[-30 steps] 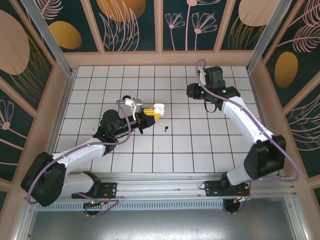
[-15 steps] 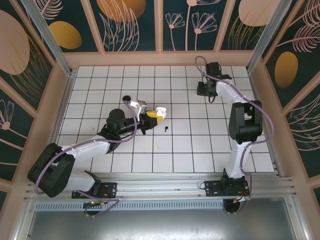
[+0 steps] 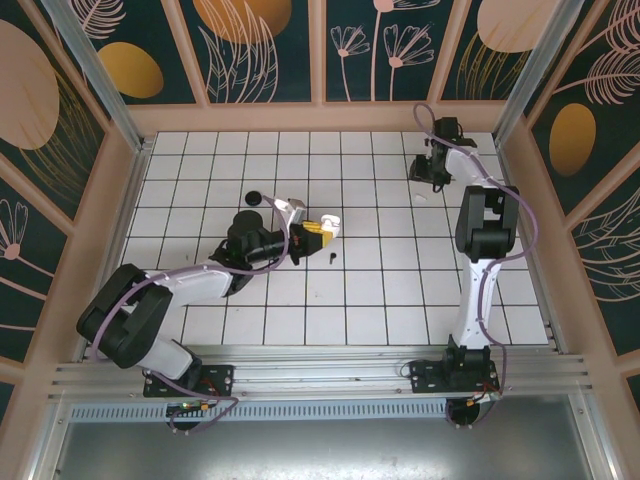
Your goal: Insert the wireless bluetooth earbuds into the charging case
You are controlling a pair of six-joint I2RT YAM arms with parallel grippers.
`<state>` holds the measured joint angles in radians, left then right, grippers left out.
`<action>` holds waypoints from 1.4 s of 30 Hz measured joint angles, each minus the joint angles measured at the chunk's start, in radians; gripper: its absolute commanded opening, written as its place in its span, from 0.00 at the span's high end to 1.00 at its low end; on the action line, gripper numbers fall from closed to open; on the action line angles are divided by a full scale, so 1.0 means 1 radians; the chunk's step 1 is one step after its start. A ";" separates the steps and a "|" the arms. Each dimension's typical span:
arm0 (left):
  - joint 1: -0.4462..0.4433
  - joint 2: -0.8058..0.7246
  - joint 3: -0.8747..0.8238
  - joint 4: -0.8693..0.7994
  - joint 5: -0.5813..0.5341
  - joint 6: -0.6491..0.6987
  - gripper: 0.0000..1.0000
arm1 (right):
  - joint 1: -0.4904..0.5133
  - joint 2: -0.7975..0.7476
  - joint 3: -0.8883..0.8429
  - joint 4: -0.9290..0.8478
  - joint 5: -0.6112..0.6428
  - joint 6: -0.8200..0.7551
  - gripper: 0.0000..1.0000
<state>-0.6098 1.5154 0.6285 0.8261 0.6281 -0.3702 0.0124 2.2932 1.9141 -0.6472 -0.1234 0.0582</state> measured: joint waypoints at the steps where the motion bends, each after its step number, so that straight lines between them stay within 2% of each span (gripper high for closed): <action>1: 0.000 0.008 0.005 0.000 0.001 0.000 1.00 | -0.005 0.005 0.000 -0.002 -0.009 0.000 0.57; 14: 0.000 0.031 0.027 0.000 0.019 0.003 1.00 | -0.049 0.011 -0.098 0.037 -0.147 0.023 0.63; 29: 0.000 -0.004 0.021 0.000 0.018 0.003 1.00 | -0.056 -0.063 -0.245 0.150 -0.187 0.036 0.65; 42: 0.000 -0.015 0.011 -0.001 0.018 0.003 1.00 | -0.047 -0.114 -0.322 0.148 -0.222 0.105 0.65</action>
<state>-0.6098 1.5005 0.6395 0.8253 0.6464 -0.3672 -0.0345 2.1792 1.5921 -0.4995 -0.3458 0.1631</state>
